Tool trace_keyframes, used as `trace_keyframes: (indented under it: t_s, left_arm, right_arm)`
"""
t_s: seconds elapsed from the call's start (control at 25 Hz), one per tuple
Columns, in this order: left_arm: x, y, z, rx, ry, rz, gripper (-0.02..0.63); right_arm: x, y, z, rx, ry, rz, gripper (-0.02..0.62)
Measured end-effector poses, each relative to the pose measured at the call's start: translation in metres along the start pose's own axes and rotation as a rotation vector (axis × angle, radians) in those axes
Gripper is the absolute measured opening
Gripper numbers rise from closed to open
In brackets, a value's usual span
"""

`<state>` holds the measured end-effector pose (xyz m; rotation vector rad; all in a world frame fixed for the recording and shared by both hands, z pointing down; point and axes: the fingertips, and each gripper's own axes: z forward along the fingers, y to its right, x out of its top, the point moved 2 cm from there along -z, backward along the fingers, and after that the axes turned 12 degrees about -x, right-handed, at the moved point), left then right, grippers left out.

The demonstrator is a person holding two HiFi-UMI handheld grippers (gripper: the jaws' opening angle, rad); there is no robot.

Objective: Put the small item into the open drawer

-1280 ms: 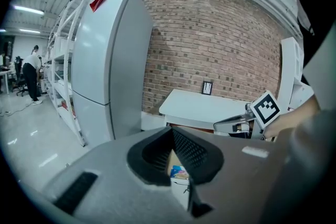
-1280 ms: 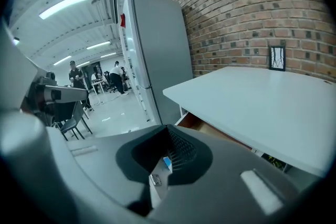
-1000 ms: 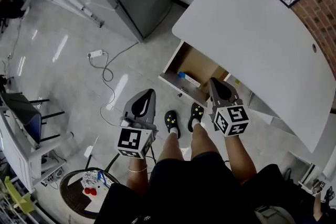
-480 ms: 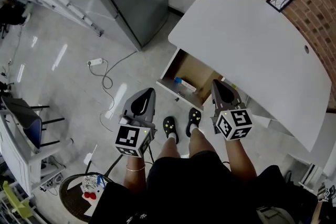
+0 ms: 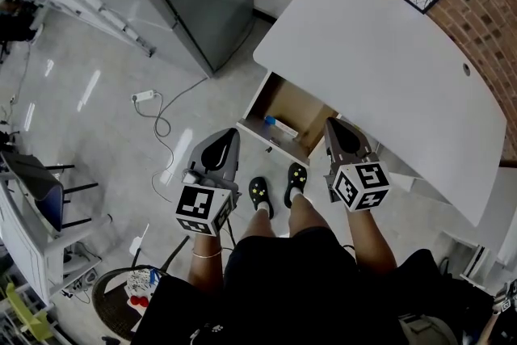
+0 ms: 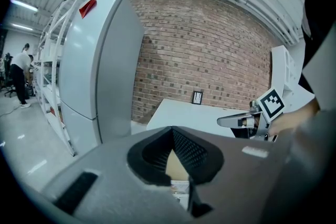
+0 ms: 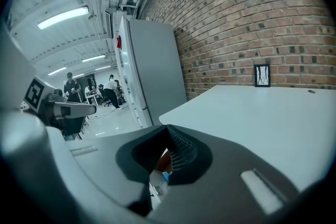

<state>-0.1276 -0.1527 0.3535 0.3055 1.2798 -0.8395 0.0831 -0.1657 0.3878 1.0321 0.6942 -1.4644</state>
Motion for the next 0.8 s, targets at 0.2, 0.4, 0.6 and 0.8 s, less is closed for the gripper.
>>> trace_keyframes:
  t_s: [0.2, 0.4, 0.6, 0.8]
  left_arm:
    - [0.003, 0.001, -0.001, -0.002, 0.007, 0.005, -0.006]
    - [0.012, 0.002, -0.001, -0.002, 0.02, 0.011, -0.008]
    - [0.023, 0.006, 0.001, -0.007, 0.04, 0.023, -0.006]
    - [0.026, 0.009, 0.0, -0.013, 0.04, 0.025, -0.008]
  right_arm:
    - [0.003, 0.0, -0.003, -0.005, 0.006, 0.001, 0.012]
    - [0.008, 0.001, -0.007, -0.006, 0.008, 0.003, 0.012]
    - [0.016, 0.004, -0.013, -0.009, 0.018, -0.003, 0.012]
    - [0.019, 0.004, -0.018, -0.012, 0.019, 0.001, 0.012]
